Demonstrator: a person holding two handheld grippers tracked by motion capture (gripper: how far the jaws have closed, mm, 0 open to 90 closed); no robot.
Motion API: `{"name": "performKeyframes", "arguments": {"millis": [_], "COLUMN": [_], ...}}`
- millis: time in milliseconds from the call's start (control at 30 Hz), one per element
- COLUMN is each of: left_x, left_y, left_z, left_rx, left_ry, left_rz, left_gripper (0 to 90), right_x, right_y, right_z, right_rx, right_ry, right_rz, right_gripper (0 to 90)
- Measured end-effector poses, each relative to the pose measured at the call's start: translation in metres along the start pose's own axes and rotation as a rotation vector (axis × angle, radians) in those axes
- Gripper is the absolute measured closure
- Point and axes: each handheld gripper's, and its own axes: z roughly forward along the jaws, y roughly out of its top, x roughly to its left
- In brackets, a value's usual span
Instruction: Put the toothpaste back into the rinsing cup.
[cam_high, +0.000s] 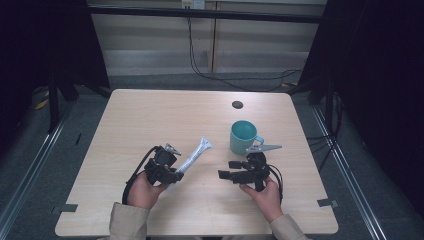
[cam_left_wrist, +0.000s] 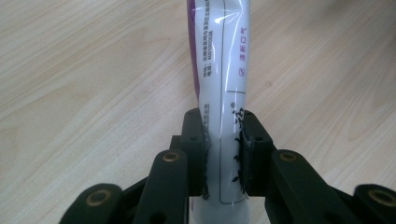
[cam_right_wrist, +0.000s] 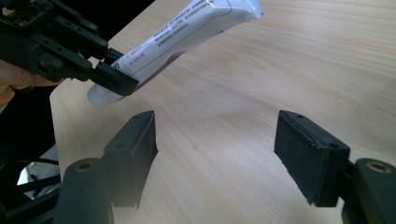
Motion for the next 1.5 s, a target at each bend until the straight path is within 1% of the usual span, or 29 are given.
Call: {"name": "performKeyframes", "arguments": {"millis": [67,100,233,267,300,400,433,467,500,533,600,667,767,800,867,967,1000,1033,1167,1333,1367,1500], "left_x": [-0.002,-0.002,-0.006,-0.006,-0.007,-0.01,-0.01,-0.012,-0.013,-0.016,-0.017,-0.02,-0.024,-0.024,-0.025,-0.027,-0.029,-0.029,-0.031,-0.034,-0.035,-0.036], "left_y": [0.001,0.001,0.004,0.004,0.006,0.008,0.01,0.011,0.012,0.014,0.015,0.017,0.019,0.019,0.021,0.022,0.023,0.023,0.024,0.025,0.025,0.026], "left_z": [0.001,0.001,0.001,0.001,0.001,0.0,-0.001,-0.001,-0.002,-0.002,-0.001,0.002,0.005,0.005,0.008,0.009,0.008,0.008,0.009,0.011,0.011,0.011], "left_rx": [-0.005,-0.004,-0.015,-0.015,-0.014,-0.023,-0.023,-0.032,-0.032,-0.039,-0.04,-0.046,-0.039,-0.039,-0.041,-0.046,-0.05,-0.052,-0.058,-0.061,-0.063,-0.069], "left_ry": [-0.006,-0.006,-0.022,-0.022,-0.023,-0.022,-0.029,-0.028,-0.038,-0.038,-0.041,-0.055,-0.063,-0.063,-0.078,-0.081,-0.087,-0.088,-0.092,-0.1,-0.102,-0.094], "left_rz": [-0.011,-0.003,-0.001,-0.001,0.009,0.007,0.016,0.013,0.022,0.036,0.036,0.036,0.046,0.046,0.053,0.052,0.055,0.062,0.064,0.071,0.073,0.073], "left_gripper": [75.7,75.7,75.7,75.7,75.7,75.7,75.7,75.7,75.7,75.7,75.7,75.7,75.7,75.7,75.7,75.7,75.7,75.7,75.7,75.6,75.6,75.6], "right_x": [0.0,0.0,0.001,0.001,0.002,0.002,0.002,0.002,0.002,0.002,0.003,0.004,0.005,0.005,0.005,0.006,0.006,0.005,0.005,0.006,0.007,0.007], "right_y": [0.001,0.002,0.005,0.005,0.006,0.007,0.008,0.008,0.008,0.009,0.01,0.012,0.015,0.016,0.017,0.019,0.019,0.019,0.021,0.021,0.02,0.02], "right_z": [0.002,0.003,0.004,0.004,0.005,0.007,0.007,0.007,0.008,0.009,0.009,0.011,0.012,0.013,0.014,0.015,0.015,0.015,0.015,0.017,0.018,0.02], "right_rx": [-0.004,-0.006,-0.012,-0.012,-0.017,-0.014,-0.017,-0.017,-0.02,-0.028,-0.03,-0.033,-0.037,-0.033,-0.035,-0.042,-0.045,-0.052,-0.058,-0.054,-0.05,-0.055], "right_ry": [0.001,0.005,0.007,0.007,0.007,0.003,0.005,0.005,0.013,0.023,0.025,0.035,0.039,0.044,0.047,0.047,0.052,0.059,0.059,0.051,0.053,0.055], "right_rz": [0.008,0.01,0.014,0.014,0.015,0.023,0.028,0.028,0.035,0.04,0.041,0.049,0.048,0.054,0.051,0.038,0.044,0.053,0.062,0.065,0.068,0.065], "right_gripper": [29.5,29.5,29.7,29.7,30.1,30.1,30.1,30.1,30.1,30.4,30.4,30.4,30.4,30.3,30.2,30.3,30.4,30.9,31.3,33.1,34.6,35.8]}}
